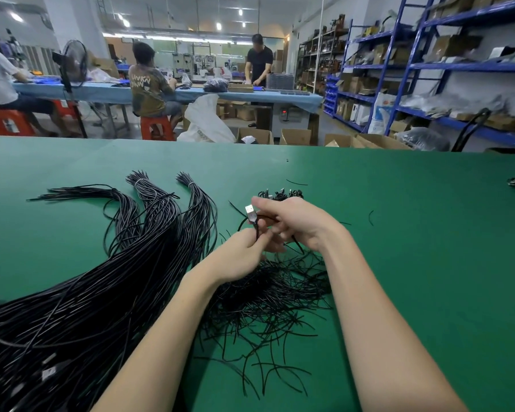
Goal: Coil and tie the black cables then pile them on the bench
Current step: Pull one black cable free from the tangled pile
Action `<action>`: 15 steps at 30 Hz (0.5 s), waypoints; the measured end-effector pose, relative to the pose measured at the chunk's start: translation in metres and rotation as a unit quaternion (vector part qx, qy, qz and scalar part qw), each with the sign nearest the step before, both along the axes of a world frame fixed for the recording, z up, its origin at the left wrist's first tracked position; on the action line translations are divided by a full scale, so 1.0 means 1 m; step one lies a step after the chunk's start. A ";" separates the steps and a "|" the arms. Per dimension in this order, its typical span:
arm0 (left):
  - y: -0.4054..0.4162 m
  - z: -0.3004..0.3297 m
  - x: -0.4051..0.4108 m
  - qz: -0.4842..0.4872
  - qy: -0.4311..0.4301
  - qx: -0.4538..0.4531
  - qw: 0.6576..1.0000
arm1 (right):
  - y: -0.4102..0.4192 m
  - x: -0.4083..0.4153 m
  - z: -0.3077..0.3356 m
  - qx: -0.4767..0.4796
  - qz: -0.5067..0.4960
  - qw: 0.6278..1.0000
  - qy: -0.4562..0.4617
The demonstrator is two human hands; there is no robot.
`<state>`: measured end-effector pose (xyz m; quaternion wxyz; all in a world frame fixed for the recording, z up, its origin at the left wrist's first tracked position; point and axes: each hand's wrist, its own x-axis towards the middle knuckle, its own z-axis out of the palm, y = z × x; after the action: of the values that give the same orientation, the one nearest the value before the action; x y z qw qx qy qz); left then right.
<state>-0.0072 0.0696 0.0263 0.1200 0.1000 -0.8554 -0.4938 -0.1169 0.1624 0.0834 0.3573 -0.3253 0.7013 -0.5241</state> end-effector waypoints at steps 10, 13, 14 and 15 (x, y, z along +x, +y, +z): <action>-0.009 0.000 0.001 0.004 0.061 0.305 0.950 | 0.016 0.000 -0.009 -0.036 -0.037 0.983 0.175; -0.012 0.001 0.000 0.018 0.092 0.361 0.928 | 0.020 0.004 -0.012 -0.042 -0.055 0.975 0.211; -0.013 0.003 0.000 0.021 0.111 0.375 0.920 | 0.022 0.006 -0.014 -0.054 -0.035 0.979 0.193; -0.014 0.006 0.000 0.019 0.130 0.388 0.912 | 0.023 0.008 -0.018 -0.066 -0.002 0.986 0.155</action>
<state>-0.0068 0.0557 0.0320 0.1913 0.0900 -0.5712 -0.7931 -0.1092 0.1857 0.0654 0.2213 -0.4243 0.7125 -0.5131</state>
